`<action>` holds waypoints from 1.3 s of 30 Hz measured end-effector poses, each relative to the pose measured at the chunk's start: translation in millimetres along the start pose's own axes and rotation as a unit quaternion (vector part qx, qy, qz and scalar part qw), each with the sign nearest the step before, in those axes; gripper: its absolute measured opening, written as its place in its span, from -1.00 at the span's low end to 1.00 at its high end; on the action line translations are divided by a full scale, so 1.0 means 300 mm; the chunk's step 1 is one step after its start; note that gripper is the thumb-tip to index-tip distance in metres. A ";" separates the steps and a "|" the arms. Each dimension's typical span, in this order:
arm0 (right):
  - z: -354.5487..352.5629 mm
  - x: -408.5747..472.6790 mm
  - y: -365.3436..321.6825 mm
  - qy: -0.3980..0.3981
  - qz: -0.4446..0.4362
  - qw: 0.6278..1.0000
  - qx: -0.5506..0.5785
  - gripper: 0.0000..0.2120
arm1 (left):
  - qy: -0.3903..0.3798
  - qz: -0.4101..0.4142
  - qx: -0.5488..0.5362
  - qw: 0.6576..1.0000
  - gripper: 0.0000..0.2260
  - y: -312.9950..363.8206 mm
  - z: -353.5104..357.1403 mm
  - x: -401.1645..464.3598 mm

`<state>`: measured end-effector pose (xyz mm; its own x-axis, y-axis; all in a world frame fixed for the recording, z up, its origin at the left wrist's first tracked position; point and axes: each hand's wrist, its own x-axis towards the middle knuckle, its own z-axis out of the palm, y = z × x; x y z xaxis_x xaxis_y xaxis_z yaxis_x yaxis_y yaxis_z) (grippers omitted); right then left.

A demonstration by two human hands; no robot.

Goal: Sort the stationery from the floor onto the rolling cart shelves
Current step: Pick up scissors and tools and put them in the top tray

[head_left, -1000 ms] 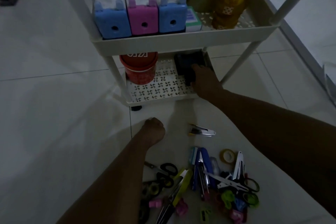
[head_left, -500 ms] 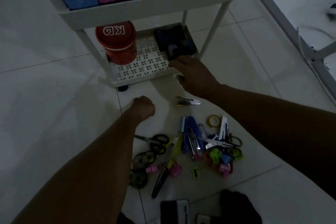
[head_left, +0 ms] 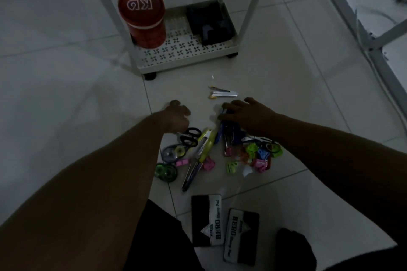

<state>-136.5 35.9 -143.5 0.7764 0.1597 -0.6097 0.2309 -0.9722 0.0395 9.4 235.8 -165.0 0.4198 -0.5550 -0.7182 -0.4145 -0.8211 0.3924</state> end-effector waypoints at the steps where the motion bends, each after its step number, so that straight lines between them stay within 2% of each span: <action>1: 0.001 -0.006 0.009 0.001 0.029 0.999 0.015 -0.25 | -0.016 0.023 0.012 1.000 -0.50 -0.021 0.025 -0.020; 4: -0.004 0.011 -0.013 0.029 0.106 0.993 0.029 -0.29 | 0.015 0.066 0.091 0.994 -0.48 -0.087 0.057 -0.064; 6: -0.032 0.049 -0.057 0.066 0.117 0.990 0.035 -0.34 | 0.055 0.071 0.146 0.985 -0.45 -0.114 0.074 -0.087; 8: -0.059 0.090 -0.119 0.100 0.065 0.991 0.053 -0.42 | 0.099 0.065 0.184 0.976 -0.55 -0.123 0.091 -0.100; 10: -0.059 0.118 -0.207 0.110 -0.036 0.992 0.051 -0.47 | 0.132 0.053 0.216 0.966 -0.73 -0.130 0.109 -0.107; 12: -0.032 0.133 -0.272 0.098 -0.089 0.991 0.034 -0.36 | 0.150 0.045 0.235 0.959 -0.78 -0.143 0.122 -0.114; 14: -0.005 0.147 -0.284 0.088 -0.068 0.993 0.036 -0.25 | 0.160 0.041 0.230 0.959 -0.78 -0.157 0.128 -0.115; 16: 0.003 0.154 -0.272 0.089 -0.018 0.994 0.060 -0.26 | 0.164 0.038 0.220 0.961 -0.77 -0.158 0.131 -0.108; 19: 0.007 0.154 -0.246 0.102 0.052 0.990 0.084 -0.38 | 0.169 0.043 0.190 0.966 -0.74 -0.140 0.130 -0.100; 21: 0.011 0.140 -0.239 0.148 0.083 0.982 0.081 -0.52 | 0.190 0.061 0.153 0.968 -0.73 -0.120 0.129 -0.101; 23: 0.019 0.114 -0.240 0.174 0.066 0.980 0.070 -0.60 | 0.176 0.093 0.116 0.973 -0.75 -0.094 0.127 -0.103; 26: 0.047 0.067 -0.275 0.149 -0.066 0.986 0.025 -0.57 | 0.065 0.133 0.097 0.984 -0.74 -0.054 0.124 -0.123; 28: 0.073 0.030 -0.316 0.122 -0.120 0.985 -0.006 -0.50 | 0.007 0.140 0.154 0.978 -0.64 -0.041 0.135 -0.144; 29: 0.087 0.015 -0.335 0.111 -0.121 0.986 -0.011 -0.45 | 0.000 0.154 0.215 0.964 -0.60 -0.040 0.147 -0.151; 31: 0.106 0.001 -0.363 0.097 -0.100 0.990 -0.018 -0.42 | 0.021 0.194 0.345 0.918 -0.61 -0.043 0.179 -0.156; 33: 0.108 -0.002 -0.379 0.115 -0.067 0.991 -0.006 -0.52 | 0.053 0.206 0.409 0.887 -0.67 -0.037 0.205 -0.153; 35: 0.097 -0.005 -0.391 0.122 -0.035 0.992 -0.006 -0.56 | 0.090 0.201 0.413 0.884 -0.71 -0.029 0.216 -0.148; 37: 0.093 -0.021 -0.407 0.126 -0.032 0.991 -0.023 -0.50 | 0.114 0.195 0.382 0.896 -0.77 -0.024 0.217 -0.148; 39: 0.104 -0.047 -0.429 0.157 -0.086 0.983 -0.030 -0.47 | 0.120 0.186 0.351 0.910 -0.81 -0.027 0.214 -0.146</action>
<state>-195.6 153.3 -164.7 0.8638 0.3748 -0.3367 0.4012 -0.9159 0.0099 -57.4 275.4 -173.6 0.2750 -0.8594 -0.4311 -0.9420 -0.3306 0.0583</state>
